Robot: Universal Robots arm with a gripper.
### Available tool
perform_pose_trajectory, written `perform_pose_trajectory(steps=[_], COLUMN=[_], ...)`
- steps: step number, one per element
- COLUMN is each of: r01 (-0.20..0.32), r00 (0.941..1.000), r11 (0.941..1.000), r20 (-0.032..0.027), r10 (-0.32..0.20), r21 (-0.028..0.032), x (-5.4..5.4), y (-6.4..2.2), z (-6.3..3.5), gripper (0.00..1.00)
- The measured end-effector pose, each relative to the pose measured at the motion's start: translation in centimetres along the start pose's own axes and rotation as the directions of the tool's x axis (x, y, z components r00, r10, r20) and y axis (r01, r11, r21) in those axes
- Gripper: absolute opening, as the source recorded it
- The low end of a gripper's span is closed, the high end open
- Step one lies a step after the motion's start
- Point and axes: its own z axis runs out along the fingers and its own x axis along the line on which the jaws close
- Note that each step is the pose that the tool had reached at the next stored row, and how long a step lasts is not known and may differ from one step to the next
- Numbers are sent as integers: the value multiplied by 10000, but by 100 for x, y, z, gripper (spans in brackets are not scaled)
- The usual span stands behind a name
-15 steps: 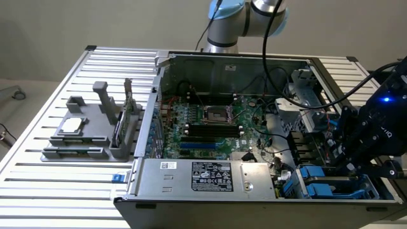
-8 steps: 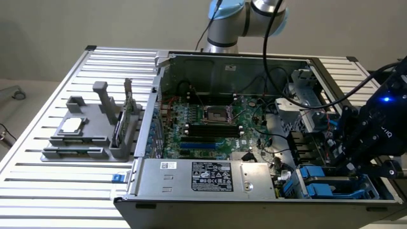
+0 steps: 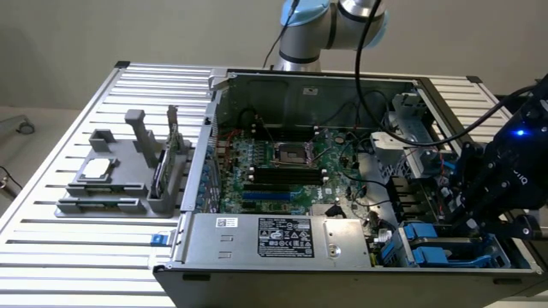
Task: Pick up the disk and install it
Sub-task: 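Insert the first disk wire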
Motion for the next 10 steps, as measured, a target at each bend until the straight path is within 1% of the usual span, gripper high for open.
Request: perform_pose_trajectory(steps=[10], r01=[-303], r00=[9995], r11=[9995], r20=[-21], r10=[303], r21=[35], x=[0], y=[9], z=[0], gripper=[17])
